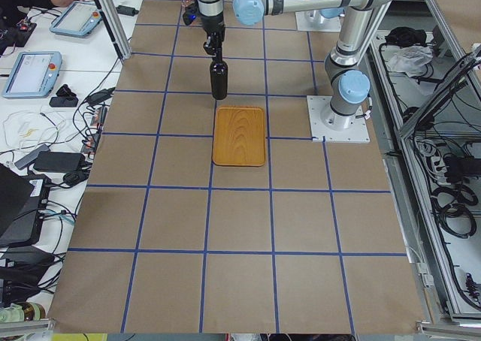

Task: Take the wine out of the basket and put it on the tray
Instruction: 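Carry the bottle with the left gripper and lay it on the wooden tray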

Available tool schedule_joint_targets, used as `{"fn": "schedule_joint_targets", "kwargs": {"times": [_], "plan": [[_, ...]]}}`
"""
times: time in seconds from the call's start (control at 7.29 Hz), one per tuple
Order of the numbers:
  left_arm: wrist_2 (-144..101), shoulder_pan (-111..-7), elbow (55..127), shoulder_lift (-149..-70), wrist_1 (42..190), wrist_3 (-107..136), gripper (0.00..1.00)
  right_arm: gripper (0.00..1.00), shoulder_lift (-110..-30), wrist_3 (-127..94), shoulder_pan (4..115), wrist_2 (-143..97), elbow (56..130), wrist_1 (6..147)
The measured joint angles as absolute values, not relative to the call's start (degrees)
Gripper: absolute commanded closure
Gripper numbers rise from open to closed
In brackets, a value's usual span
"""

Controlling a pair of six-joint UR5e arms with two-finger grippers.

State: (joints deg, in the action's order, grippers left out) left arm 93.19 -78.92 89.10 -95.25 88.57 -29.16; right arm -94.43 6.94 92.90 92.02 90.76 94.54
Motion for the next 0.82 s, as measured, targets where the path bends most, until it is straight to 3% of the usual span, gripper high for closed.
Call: {"fn": "schedule_joint_targets", "kwargs": {"times": [0.82], "plan": [[93.04,-63.48,97.54,-94.00,87.06,-42.94,1.00,0.00,-94.39,6.93,92.90,92.02,90.79,94.61]]}}
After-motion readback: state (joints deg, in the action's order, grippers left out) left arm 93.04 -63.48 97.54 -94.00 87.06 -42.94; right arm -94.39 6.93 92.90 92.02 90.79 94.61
